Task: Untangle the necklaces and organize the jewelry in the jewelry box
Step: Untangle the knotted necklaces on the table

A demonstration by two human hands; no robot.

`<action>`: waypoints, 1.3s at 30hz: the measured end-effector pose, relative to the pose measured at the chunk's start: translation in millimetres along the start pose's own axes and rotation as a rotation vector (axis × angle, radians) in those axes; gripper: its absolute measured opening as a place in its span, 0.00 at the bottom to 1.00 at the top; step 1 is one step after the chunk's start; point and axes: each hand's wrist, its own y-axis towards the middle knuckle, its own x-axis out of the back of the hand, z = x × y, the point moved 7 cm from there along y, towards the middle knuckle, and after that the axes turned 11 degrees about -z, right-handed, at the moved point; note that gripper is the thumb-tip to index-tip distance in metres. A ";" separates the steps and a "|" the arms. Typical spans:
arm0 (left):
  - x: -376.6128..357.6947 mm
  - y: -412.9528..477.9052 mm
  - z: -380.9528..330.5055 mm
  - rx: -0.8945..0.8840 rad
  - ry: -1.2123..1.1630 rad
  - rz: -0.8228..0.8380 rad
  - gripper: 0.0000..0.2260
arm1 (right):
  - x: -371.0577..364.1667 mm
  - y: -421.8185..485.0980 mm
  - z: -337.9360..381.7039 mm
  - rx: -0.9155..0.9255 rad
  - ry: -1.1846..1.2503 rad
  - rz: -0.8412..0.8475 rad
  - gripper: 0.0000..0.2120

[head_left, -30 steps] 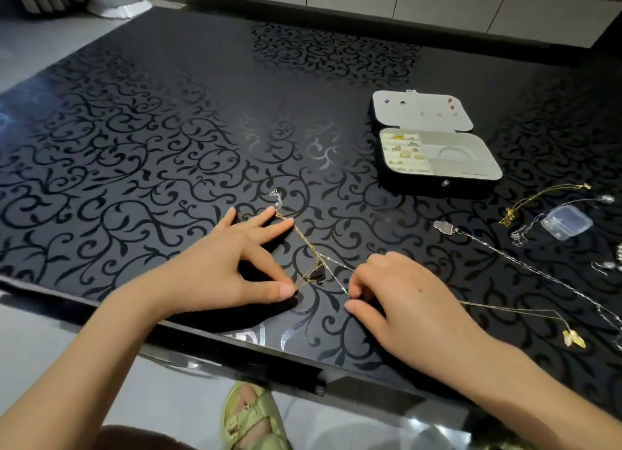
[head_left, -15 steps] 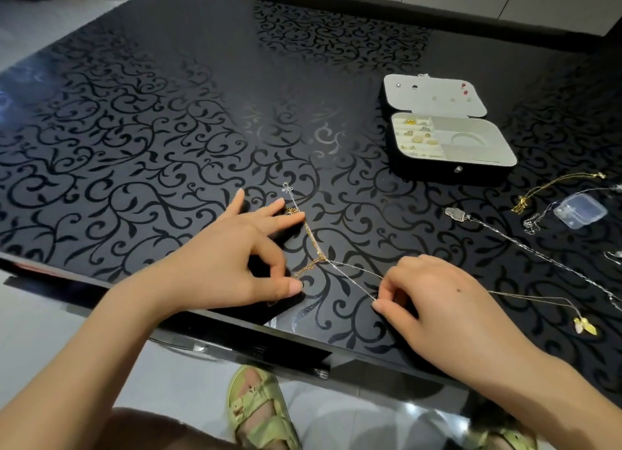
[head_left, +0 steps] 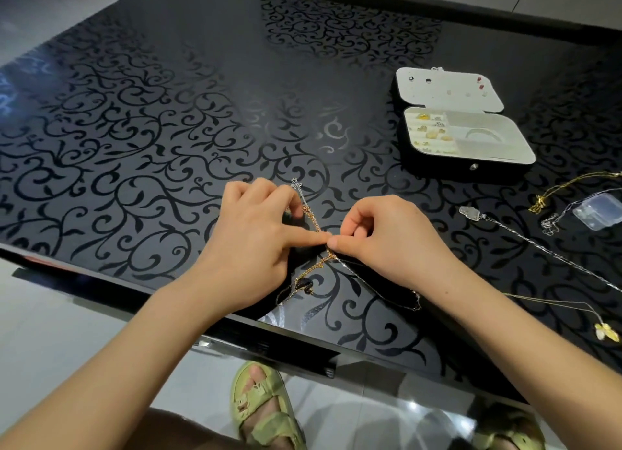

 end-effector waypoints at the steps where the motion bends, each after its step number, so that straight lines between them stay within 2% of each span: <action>1: -2.7 -0.5 -0.2 -0.011 0.009 0.013 0.26 | -1.8 1.7 -0.5 -0.009 -0.001 0.020 0.09; 12: -7.4 -11.3 8.2 -0.146 0.183 0.055 0.30 | -6.8 13.9 -3.5 -0.037 0.020 0.142 0.09; 16: -7.7 -14.4 9.8 -0.169 0.201 0.060 0.31 | -3.9 18.4 -5.0 -0.024 0.007 0.127 0.08; 21: -8.0 -15.6 12.6 -0.159 0.181 0.054 0.31 | -1.3 19.1 -6.7 0.010 -0.010 0.123 0.08; 28: -7.5 -15.6 13.9 -0.131 0.126 0.056 0.30 | -3.9 22.4 -0.6 0.015 -0.112 0.115 0.16; 32: -5.3 -14.1 13.0 -0.122 0.065 0.059 0.30 | -6.4 24.5 7.5 0.041 -0.201 0.168 0.15; 39: -2.1 -11.3 12.7 -0.103 -0.072 0.046 0.28 | -4.1 33.9 4.6 0.035 -0.204 0.222 0.12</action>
